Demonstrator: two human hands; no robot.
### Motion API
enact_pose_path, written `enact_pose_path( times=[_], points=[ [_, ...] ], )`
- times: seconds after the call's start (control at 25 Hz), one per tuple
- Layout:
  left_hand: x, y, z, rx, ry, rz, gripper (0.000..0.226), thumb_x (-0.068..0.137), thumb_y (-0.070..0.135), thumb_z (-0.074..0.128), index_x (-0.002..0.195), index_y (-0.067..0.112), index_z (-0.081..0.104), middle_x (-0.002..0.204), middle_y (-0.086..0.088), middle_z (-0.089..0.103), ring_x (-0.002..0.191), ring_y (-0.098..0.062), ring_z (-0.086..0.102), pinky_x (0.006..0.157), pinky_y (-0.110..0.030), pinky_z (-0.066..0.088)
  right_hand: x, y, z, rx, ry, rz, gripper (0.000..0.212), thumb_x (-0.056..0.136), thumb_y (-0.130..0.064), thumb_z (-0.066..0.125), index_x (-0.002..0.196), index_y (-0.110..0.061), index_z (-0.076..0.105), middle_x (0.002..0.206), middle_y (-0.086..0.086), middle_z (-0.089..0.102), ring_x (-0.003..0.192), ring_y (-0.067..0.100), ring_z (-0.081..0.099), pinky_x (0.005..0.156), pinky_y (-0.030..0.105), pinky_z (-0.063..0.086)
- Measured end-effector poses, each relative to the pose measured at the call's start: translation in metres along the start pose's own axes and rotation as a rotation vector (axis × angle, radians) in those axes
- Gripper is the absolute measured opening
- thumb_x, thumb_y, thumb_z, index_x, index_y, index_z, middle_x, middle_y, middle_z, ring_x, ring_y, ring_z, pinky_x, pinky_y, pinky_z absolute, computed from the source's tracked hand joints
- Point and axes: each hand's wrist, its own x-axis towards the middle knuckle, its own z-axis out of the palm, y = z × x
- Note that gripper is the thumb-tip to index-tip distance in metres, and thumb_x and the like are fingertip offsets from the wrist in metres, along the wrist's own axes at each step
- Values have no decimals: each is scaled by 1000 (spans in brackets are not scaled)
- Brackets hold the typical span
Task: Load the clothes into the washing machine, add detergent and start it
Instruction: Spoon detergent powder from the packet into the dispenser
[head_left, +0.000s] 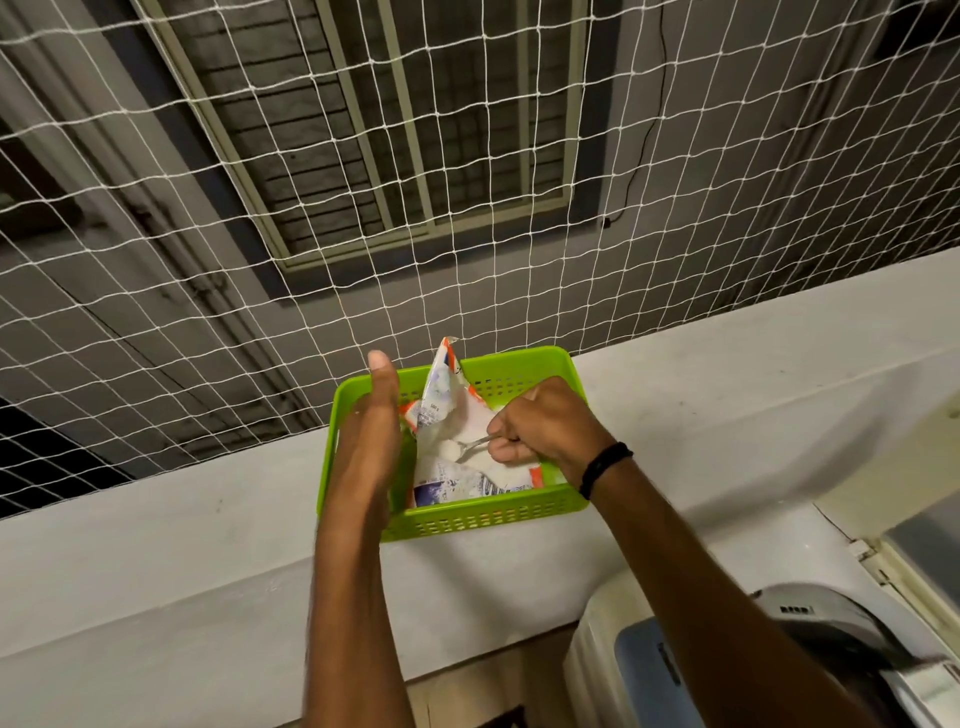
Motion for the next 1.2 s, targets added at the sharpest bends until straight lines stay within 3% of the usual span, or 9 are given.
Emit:
enact_pose_path(
  times=[0.08,0.2,0.32,0.56,0.76,0.88,1.08,1.2],
  points=[
    [-2,2,2,-2,67,80,59,96,70,26,70,27,58,78,9,60,77,-9,56,81,-33,45,-7,-3,-6,-35,58,-44,19,78,-3,56,73,8,70,68,22,72,63,31,73,73,42,62],
    [0,1,6,-21,152,152,56,91,76,29,75,31,57,80,6,61,82,-14,58,88,-41,47,-18,-10,-20,110,58,-59,21,81,7,49,84,18,67,74,28,66,61,31,65,59,32,60],
    [-1,-3,12,-70,209,230,49,92,73,36,79,30,58,78,9,60,80,-12,58,85,-39,47,-27,-10,-38,209,30,-69,23,82,12,43,85,21,65,76,33,64,65,32,65,56,30,59],
    [-17,6,36,-213,279,385,48,98,58,44,95,21,74,96,5,75,98,-15,69,95,-39,53,-39,0,-72,314,-5,-70,25,88,17,41,86,15,66,69,21,67,53,17,70,51,20,56],
    [-37,9,74,-317,122,418,43,99,53,45,92,22,75,100,0,76,104,-21,70,97,-46,51,-55,10,-106,346,50,-126,23,88,14,44,88,13,67,77,25,67,57,18,70,55,21,57],
    [-45,10,102,-342,12,386,43,97,55,45,88,25,74,97,5,76,102,-23,70,94,-42,51,-70,20,-132,398,131,-165,21,86,14,47,87,15,68,78,27,67,63,23,70,57,24,58],
    [-71,6,158,-351,-215,337,42,100,51,45,91,22,74,103,0,76,104,-25,69,97,-39,53,-97,46,-180,449,332,-109,24,83,19,45,96,21,65,93,32,68,83,38,69,72,32,62],
    [-88,-1,195,-310,-344,306,41,101,49,44,92,22,74,105,0,76,102,-24,70,93,-36,54,-115,68,-205,528,460,-87,21,84,17,49,93,19,67,93,34,68,79,36,71,69,30,62]
  ],
)
